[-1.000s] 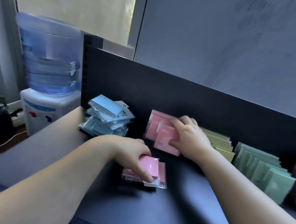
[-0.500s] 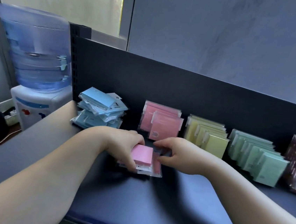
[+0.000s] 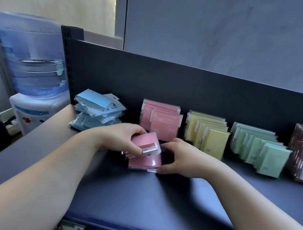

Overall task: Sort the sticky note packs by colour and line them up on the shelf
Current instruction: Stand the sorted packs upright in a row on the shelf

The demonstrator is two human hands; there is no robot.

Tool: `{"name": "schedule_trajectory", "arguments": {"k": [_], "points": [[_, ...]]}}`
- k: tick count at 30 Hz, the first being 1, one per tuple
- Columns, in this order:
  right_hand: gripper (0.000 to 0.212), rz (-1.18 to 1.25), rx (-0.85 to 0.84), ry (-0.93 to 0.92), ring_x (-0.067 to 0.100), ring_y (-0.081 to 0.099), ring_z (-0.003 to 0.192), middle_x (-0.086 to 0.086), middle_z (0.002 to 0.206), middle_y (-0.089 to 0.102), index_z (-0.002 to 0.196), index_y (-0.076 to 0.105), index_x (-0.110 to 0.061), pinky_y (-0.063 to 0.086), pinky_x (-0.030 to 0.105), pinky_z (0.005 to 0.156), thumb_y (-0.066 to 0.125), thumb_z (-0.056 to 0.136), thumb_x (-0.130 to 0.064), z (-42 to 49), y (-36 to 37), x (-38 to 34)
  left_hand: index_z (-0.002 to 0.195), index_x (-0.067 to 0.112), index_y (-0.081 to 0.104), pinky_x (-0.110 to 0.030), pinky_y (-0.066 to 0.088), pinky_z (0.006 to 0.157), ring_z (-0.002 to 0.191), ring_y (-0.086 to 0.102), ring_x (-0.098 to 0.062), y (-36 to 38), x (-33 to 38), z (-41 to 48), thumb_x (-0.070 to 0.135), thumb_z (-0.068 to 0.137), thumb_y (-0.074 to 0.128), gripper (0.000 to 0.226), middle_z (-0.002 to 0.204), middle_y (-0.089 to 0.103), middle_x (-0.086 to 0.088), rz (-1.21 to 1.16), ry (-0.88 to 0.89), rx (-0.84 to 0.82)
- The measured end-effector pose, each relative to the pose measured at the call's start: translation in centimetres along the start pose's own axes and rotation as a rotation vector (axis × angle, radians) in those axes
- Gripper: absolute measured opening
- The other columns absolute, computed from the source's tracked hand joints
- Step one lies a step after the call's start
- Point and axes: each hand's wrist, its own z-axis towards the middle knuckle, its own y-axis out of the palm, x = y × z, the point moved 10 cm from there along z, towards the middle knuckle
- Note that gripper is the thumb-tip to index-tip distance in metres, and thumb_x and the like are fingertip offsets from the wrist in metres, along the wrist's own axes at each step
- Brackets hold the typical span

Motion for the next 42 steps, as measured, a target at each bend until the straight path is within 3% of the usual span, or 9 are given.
{"name": "schedule_trajectory", "arguments": {"k": [3,6,8,11,20,26,29,34,42], "points": [[0.032,0.069,-0.008,0.058,0.015,0.043,0.066,0.004,0.075,0.05,0.089,0.061,-0.006,0.036,0.03,0.06,0.072,0.075,-0.033,-0.2,-0.4,0.8,0.12,0.031,0.054,-0.019,0.048,0.087,0.098,0.06,-0.001,1.1,0.7,-0.1,0.031,0.071,0.081,0.056,0.111,0.063,0.014,0.134,0.037,-0.073],[0.028,0.103,-0.037,0.115,0.024,0.053,0.07,0.014,0.084,0.063,0.101,0.064,-0.003,0.044,0.031,0.064,0.055,0.082,-0.021,-0.5,-0.4,1.5,0.127,0.028,0.056,-0.027,0.046,0.099,0.105,0.06,-0.005,1.3,0.8,-0.1,0.042,0.077,0.075,0.056,0.114,0.065,0.014,0.133,0.034,-0.105],[0.031,0.132,-0.031,0.129,0.027,0.056,0.069,0.013,0.079,0.063,0.1,0.065,-0.003,0.047,0.029,0.063,0.05,0.086,-0.027,-0.8,-0.5,1.3,0.122,0.028,0.06,-0.031,0.047,0.097,0.102,0.062,-0.007,1.2,0.7,-0.1,0.044,0.076,0.075,0.051,0.109,0.067,0.013,0.136,0.034,-0.097],[0.047,0.128,-0.003,0.157,0.015,0.03,0.047,0.001,0.056,0.036,0.071,0.055,-0.007,0.024,0.023,0.041,0.053,0.088,-0.051,-0.9,-0.5,0.5,0.106,0.027,0.067,-0.031,0.05,0.086,0.087,0.064,-0.008,1.7,0.7,0.2,0.039,0.071,0.08,0.039,0.096,0.071,0.009,0.129,0.025,-0.115],[0.043,0.303,0.015,0.131,0.012,0.054,0.077,-0.001,0.093,0.064,0.101,0.059,-0.017,0.041,0.027,0.067,0.071,0.076,-0.049,-0.5,0.9,-0.4,0.098,0.026,0.059,-0.023,0.045,0.07,0.08,0.057,-0.007,2.2,0.7,0.2,0.034,0.067,0.084,0.041,0.089,0.063,0.01,0.173,-0.001,-0.124],[0.038,0.578,0.121,0.138,0.013,0.057,0.076,0.0,0.092,0.063,0.101,0.055,-0.019,0.046,0.029,0.068,0.077,0.071,-0.024,-0.2,0.5,0.7,0.097,0.031,0.048,-0.03,0.049,0.071,0.077,0.056,-0.006,1.9,2.1,0.3,0.035,0.063,0.084,0.049,0.093,0.061,0.007,0.1,0.104,0.001],[0.035,0.834,0.211,0.125,0.017,0.06,0.074,0.006,0.089,0.062,0.097,0.054,-0.018,0.05,0.03,0.064,0.074,0.072,-0.005,0.1,-0.7,1.7,0.109,0.03,0.045,-0.017,0.047,0.07,0.076,0.057,0.003,0.9,3.3,0.4,0.034,0.067,0.084,0.057,0.096,0.061,0.012,-0.003,0.182,0.156],[0.033,0.429,0.631,-0.044,0.0,0.051,0.088,-0.013,0.101,0.05,0.096,0.055,-0.031,0.038,0.009,0.083,0.069,0.078,-0.007,-0.9,-6.1,2.0,0.123,0.027,0.045,-0.021,0.046,0.094,0.105,0.06,-0.003,0.5,4.0,0.8,0.018,0.085,0.069,0.045,0.116,0.061,0.012,-0.136,0.312,0.306],[0.052,0.305,0.584,-0.027,0.005,0.047,0.109,-0.012,0.117,0.046,0.126,0.05,-0.02,0.035,0.018,0.099,0.073,0.079,-0.015,-0.4,-5.1,3.0,0.115,0.03,0.051,-0.031,0.051,0.088,0.096,0.064,-0.01,0.2,2.4,1.7,0.006,0.087,0.062,0.039,0.105,0.065,0.01,-0.131,0.276,0.434]]}}
